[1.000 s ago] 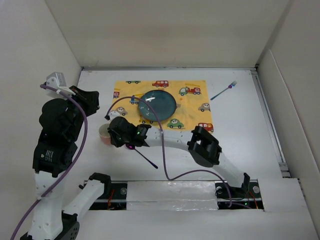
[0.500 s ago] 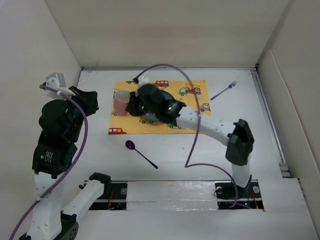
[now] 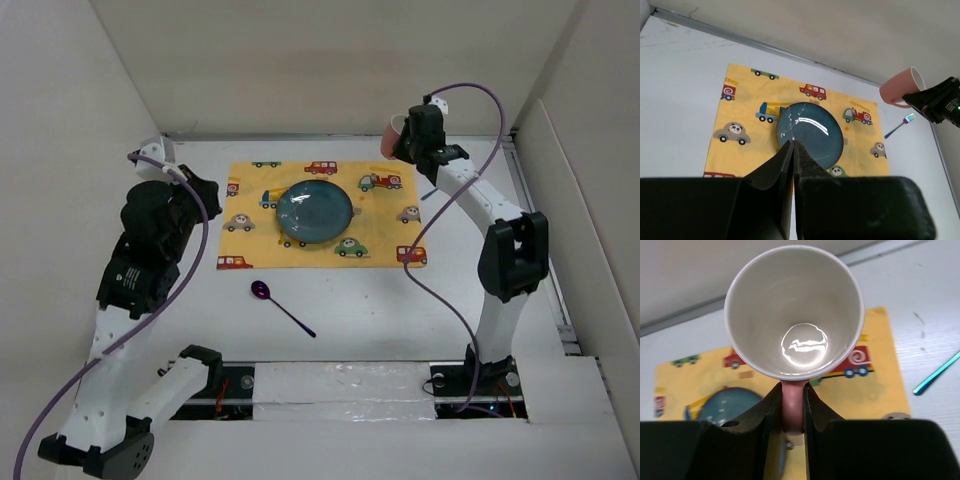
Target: Set the dinner table for one person
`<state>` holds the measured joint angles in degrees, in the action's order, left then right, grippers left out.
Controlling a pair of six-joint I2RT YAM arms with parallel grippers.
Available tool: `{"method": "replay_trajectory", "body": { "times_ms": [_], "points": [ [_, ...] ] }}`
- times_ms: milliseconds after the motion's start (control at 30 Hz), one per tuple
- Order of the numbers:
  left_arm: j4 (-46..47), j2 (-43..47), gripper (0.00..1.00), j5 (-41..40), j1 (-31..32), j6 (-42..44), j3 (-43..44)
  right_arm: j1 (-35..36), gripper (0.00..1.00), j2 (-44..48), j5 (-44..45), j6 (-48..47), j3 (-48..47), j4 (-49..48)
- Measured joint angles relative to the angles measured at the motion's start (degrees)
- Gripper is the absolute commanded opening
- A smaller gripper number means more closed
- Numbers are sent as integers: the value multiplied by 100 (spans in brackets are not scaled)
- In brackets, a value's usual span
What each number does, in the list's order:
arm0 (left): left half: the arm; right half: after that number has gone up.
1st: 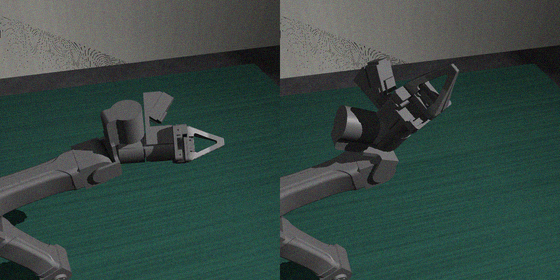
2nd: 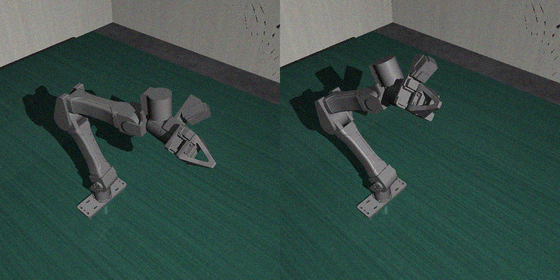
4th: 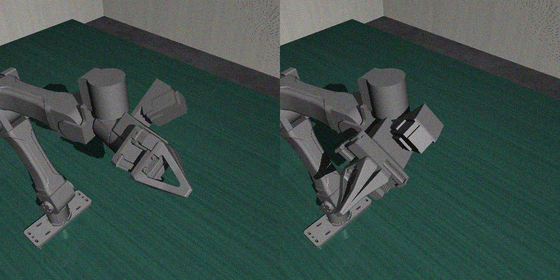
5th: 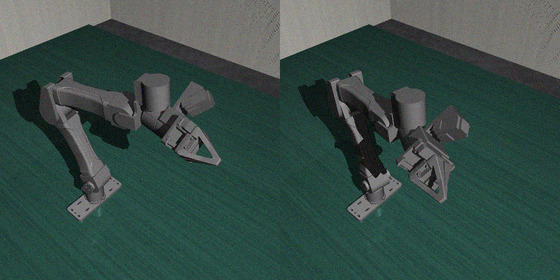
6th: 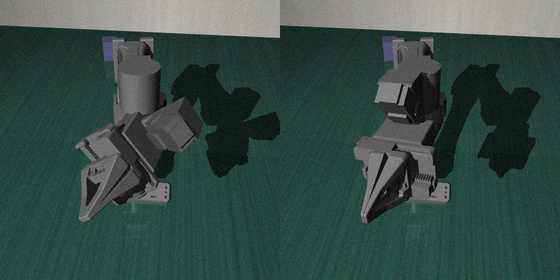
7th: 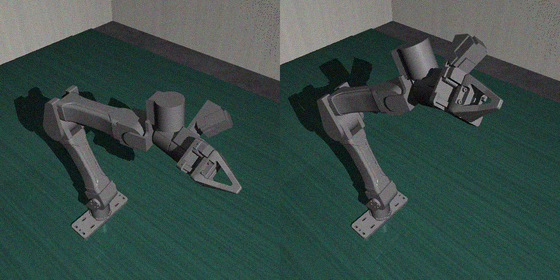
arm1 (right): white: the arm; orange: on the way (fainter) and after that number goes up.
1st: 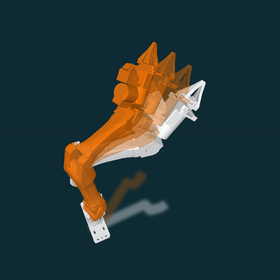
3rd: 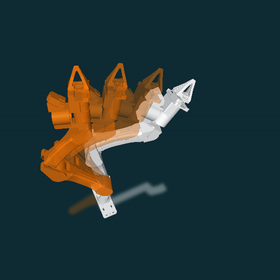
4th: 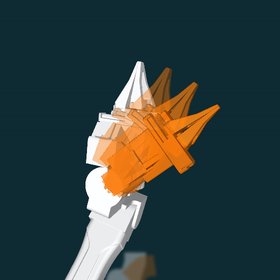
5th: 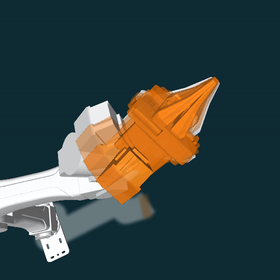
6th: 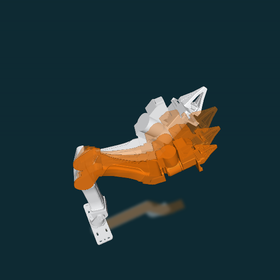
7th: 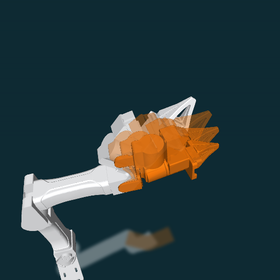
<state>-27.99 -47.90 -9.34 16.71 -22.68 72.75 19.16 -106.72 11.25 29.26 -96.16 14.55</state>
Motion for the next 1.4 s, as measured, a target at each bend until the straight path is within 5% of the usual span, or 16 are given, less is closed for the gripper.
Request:
{"method": "replay_trajectory", "body": {
  "times_ms": [433, 900, 1167, 1400],
  "points": [
    [566, -1150, 3, 398, 11, 358, -365, -448, 0, -1512, 144, -385, -778, 544],
    [643, -1268, 3, 632, 229, 393, -601, -365, 1, -2190, 551, -960, -1283, 509],
    [723, -1460, 3, 691, 229, 396, -643, -295, 56, -2179, 831, -997, -1272, 466],
    [745, -1635, 12, 787, 229, 448, -520, -284, 70, -1799, 931, -918, -1137, 494]
  ]
}}
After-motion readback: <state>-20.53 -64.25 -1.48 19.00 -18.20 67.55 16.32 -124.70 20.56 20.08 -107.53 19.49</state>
